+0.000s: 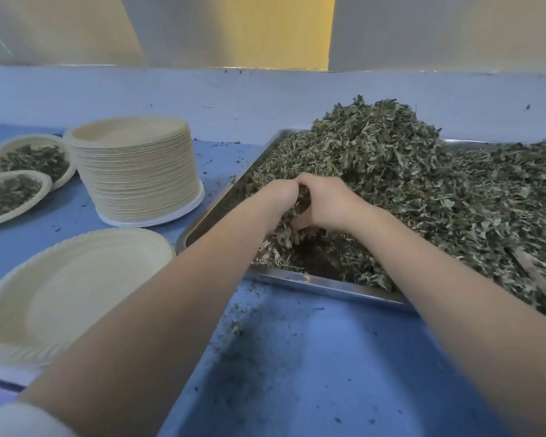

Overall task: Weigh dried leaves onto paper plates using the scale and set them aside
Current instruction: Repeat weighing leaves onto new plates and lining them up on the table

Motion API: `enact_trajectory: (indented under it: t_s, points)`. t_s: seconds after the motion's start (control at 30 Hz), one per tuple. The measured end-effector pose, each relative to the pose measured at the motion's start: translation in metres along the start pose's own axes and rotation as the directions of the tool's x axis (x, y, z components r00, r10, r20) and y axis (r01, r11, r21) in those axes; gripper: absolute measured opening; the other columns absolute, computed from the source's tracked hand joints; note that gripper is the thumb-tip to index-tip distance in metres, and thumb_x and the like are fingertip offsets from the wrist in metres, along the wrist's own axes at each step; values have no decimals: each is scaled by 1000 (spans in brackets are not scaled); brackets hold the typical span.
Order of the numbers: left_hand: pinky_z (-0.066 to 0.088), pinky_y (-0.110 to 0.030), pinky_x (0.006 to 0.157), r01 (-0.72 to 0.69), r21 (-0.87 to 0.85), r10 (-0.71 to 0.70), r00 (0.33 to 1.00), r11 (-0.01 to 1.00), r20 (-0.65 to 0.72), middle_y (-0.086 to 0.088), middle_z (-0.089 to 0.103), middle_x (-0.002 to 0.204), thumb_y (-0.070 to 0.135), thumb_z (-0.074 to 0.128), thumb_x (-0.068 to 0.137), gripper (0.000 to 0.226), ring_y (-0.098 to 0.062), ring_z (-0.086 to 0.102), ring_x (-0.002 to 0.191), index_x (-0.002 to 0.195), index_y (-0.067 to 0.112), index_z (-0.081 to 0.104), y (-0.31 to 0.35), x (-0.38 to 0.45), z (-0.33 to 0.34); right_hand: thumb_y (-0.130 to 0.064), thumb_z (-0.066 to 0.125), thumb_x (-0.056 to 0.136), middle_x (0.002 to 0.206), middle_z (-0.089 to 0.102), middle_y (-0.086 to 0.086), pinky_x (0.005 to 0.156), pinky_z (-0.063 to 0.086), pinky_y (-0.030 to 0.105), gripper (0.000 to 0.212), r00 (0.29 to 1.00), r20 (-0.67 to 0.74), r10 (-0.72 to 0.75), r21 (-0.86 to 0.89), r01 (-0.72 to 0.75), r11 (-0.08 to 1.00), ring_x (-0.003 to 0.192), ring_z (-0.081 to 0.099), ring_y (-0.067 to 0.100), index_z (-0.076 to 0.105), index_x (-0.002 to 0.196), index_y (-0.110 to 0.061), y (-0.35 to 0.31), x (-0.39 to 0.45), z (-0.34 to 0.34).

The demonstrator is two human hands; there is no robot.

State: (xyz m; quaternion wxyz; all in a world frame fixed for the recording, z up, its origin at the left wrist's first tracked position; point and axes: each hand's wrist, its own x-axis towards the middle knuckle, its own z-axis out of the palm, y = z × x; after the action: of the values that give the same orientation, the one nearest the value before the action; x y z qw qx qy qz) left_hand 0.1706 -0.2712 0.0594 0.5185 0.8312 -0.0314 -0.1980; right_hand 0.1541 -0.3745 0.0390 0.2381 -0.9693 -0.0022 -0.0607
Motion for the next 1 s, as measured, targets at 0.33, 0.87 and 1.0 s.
enact_trajectory:
  t_s: [0.33, 0.87, 1.0]
  points:
    - [38, -32, 70, -174, -80, 169, 983, 982, -66, -9, 49, 89, 15, 28, 101, 35, -23, 47, 85, 125, 3, 50, 17, -28, -23, -22, 83, 69, 112, 56, 0, 52, 38, 13, 62, 990, -138, -6, 85, 18, 996, 71, 53, 7, 55, 125, -23, -47, -29, -39]
    - [39, -26, 50, -83, 55, 95, 959, 995, -268, -19, 61, 98, 17, 38, 99, 25, -25, 55, 70, 102, 5, 59, -86, -117, -185, -21, 85, 66, 96, 69, 6, 74, 56, 35, 43, 970, -12, -242, 255, 237, 937, 81, 66, 20, 64, 103, -16, -220, -50, 55]
    - [50, -30, 60, -4, 2, 5, 985, 1000, -170, -8, 57, 111, 32, 40, 98, 36, -26, 55, 81, 126, 14, 55, -110, -133, -210, -42, 87, 58, 112, 60, -5, 69, 58, 31, 72, 946, 227, -231, 119, 209, 971, 88, 62, 13, 57, 120, -25, -223, -54, 64]
